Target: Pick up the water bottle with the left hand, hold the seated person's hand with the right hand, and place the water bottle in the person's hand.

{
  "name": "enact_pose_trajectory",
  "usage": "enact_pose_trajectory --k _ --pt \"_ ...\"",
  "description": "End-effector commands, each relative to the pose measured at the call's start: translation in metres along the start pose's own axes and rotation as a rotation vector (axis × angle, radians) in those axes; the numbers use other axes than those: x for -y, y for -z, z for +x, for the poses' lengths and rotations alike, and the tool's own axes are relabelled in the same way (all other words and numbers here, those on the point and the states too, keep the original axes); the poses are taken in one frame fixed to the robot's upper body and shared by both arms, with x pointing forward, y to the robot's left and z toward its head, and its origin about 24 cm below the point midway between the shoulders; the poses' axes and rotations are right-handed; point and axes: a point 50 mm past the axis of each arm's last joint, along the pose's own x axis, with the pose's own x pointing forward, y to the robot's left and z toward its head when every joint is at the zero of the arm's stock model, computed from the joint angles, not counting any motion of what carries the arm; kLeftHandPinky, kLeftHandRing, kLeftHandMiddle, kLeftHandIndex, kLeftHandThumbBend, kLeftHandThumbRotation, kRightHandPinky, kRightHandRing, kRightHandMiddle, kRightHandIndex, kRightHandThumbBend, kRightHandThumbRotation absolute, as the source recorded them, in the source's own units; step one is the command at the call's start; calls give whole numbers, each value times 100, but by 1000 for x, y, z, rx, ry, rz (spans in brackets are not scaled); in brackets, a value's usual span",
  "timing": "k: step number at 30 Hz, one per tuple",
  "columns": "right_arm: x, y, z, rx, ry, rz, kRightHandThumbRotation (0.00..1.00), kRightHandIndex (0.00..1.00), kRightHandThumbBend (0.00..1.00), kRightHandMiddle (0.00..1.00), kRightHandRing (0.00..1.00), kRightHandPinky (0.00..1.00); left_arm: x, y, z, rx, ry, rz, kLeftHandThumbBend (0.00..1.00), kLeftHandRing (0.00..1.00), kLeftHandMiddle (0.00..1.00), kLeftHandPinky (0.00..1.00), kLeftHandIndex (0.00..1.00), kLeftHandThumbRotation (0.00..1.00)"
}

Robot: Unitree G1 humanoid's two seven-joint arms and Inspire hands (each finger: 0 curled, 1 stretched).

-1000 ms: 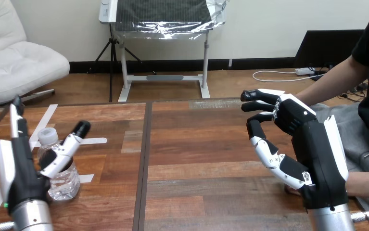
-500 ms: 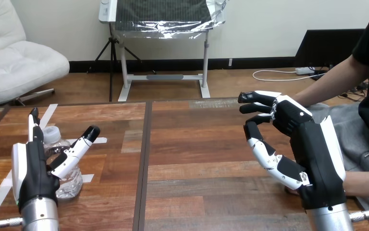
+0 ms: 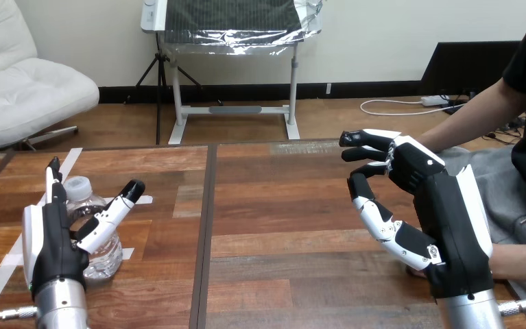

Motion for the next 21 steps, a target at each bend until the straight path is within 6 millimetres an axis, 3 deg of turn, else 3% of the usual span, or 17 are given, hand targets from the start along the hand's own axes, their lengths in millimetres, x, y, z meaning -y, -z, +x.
enact_pose_trajectory --k 1,21 --pt "6 -11 18 92 -2 -17 12 67 33 73 68 55 4 -16 14 53 4 7 99 96 97 93 99 58" --pt "7 -11 18 90 5 -7 11 66 34 72 67 54 6 -12 16 36 -11 -3 97 95 97 91 98 54"
